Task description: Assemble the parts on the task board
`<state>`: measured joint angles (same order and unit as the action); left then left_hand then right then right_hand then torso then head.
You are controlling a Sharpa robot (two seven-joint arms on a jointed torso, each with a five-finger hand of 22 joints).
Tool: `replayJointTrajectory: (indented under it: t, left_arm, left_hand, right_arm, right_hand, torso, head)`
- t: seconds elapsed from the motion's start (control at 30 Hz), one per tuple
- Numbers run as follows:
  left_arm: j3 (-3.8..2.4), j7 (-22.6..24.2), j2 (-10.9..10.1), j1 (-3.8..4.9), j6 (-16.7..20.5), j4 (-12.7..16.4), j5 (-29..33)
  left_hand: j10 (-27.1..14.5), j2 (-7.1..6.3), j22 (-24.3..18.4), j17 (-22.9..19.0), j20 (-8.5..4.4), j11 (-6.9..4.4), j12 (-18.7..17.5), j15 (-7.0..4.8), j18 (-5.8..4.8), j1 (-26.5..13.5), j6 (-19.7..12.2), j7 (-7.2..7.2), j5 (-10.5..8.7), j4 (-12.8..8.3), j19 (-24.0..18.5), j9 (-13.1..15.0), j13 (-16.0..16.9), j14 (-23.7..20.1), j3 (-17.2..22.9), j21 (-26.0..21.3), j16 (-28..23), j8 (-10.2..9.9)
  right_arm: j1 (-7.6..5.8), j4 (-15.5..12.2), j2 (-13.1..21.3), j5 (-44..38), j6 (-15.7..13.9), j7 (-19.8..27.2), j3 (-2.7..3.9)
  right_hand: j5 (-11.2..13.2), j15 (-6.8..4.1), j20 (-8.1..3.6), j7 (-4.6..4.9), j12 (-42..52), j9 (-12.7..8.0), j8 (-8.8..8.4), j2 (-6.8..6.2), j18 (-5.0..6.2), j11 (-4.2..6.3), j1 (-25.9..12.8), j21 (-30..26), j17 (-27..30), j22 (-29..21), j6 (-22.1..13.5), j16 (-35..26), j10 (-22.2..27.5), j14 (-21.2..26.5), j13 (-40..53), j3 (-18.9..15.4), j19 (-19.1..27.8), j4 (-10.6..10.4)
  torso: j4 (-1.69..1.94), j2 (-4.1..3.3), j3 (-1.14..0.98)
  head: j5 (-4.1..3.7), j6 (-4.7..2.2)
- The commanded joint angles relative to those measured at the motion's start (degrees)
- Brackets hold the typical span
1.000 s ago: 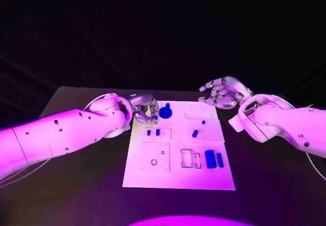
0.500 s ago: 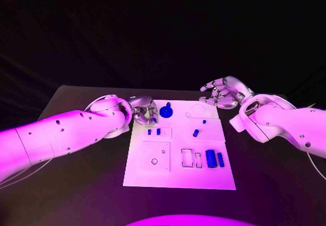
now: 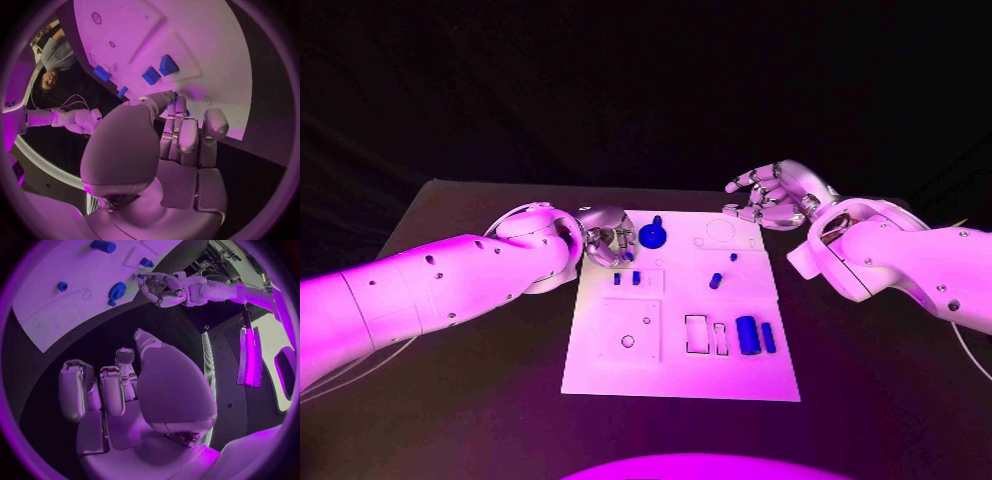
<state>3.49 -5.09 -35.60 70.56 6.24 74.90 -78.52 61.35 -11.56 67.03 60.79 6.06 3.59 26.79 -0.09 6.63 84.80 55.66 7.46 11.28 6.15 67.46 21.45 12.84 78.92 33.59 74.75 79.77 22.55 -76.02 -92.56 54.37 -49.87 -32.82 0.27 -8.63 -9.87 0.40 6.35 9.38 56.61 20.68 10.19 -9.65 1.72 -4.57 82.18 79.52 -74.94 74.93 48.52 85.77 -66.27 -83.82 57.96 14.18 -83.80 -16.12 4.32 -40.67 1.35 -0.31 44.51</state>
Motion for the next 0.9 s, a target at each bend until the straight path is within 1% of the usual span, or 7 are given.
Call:
replayJointTrajectory:
  t: [0.03, 0.33, 0.67, 0.9]
  left_arm:
    - [0.06, 0.13, 0.22, -0.14, -0.94, 0.05, 0.35]
    - [0.06, -0.73, 0.44, -0.15, -0.32, -0.28, -0.15]
    - [0.06, -1.64, 0.62, -0.15, -0.61, -0.62, -0.35]
    - [0.05, -2.04, 0.75, -0.14, -0.62, -0.73, -0.36]
  left_hand:
    - [0.32, -0.13, 0.01, -0.05, 0.09, 0.11, -0.15, 0.11, -0.46, -0.64, 0.47, 0.11, 0.16, -0.32, 0.22, 0.08, -0.05, 0.23, 0.1, 0.29, 0.02, 0.28]
    - [0.51, -0.11, 0.08, -0.01, 0.1, 0.07, -0.24, 0.1, -0.47, -0.68, 0.58, 0.1, 0.14, -0.42, 0.25, 0.08, -0.03, 0.25, 0.12, 0.32, 0.04, 0.21]
    - [0.79, -0.12, 0.15, 0.13, 0.11, 0.03, -0.33, 0.07, -0.48, -0.95, 0.84, 0.06, 0.03, -0.47, 0.29, 0.11, 0.06, 0.34, 0.02, 0.35, 0.1, 0.16]
    - [0.79, -0.12, 0.15, 0.13, 0.11, 0.03, -0.33, 0.07, -0.48, -0.95, 0.84, 0.06, 0.03, -0.47, 0.29, 0.11, 0.06, 0.34, 0.02, 0.35, 0.1, 0.16]
  right_arm:
    - [0.03, -0.1, -0.01, -0.3, 0.32, 0.55, 0.01]
    - [0.03, -0.16, 0.0, -0.31, 0.32, 0.54, 0.01]
    - [0.03, -0.19, 0.02, -0.31, 0.35, 0.51, 0.01]
    - [0.03, -0.19, 0.01, -0.31, 0.38, 0.47, 0.01]
  right_hand:
    - [-0.34, -0.37, -0.39, 0.12, -0.2, -0.07, 0.23, -0.3, 0.81, 0.15, -0.05, -0.26, -7.2, 8.22, 0.07, -0.26, 0.11, -3.99, -0.06, 0.35, -1.27, -0.1]
    - [-0.34, -0.37, -0.39, 0.12, -0.2, -0.07, 0.23, -0.3, 0.81, 0.15, -0.05, -0.26, -7.2, 8.22, 0.07, -0.26, 0.11, -3.99, -0.06, 0.35, -1.27, -0.1]
    - [-0.34, -0.37, -0.39, 0.12, -0.2, -0.07, 0.23, -0.3, 0.81, 0.15, -0.05, -0.26, -7.2, 8.22, 0.07, -0.26, 0.11, -3.99, -0.06, 0.35, -1.27, -0.1]
    - [-0.33, -0.41, -0.44, 0.08, -0.3, -0.07, 0.4, -0.38, 0.81, 0.19, -0.22, -0.33, -7.26, 8.19, 0.06, -0.26, -0.15, -4.03, -0.34, 0.56, -1.3, -0.09]
  torso:
    - [-0.02, -0.02, 0.0]
    - [0.01, 0.02, 0.02]
    - [0.0, -0.01, 0.04]
    - [-0.01, 0.01, 0.02]
  head:
    - [-0.04, 0.05]
    - [-0.11, 0.1]
    - [-0.2, 0.18]
    - [-0.24, 0.25]
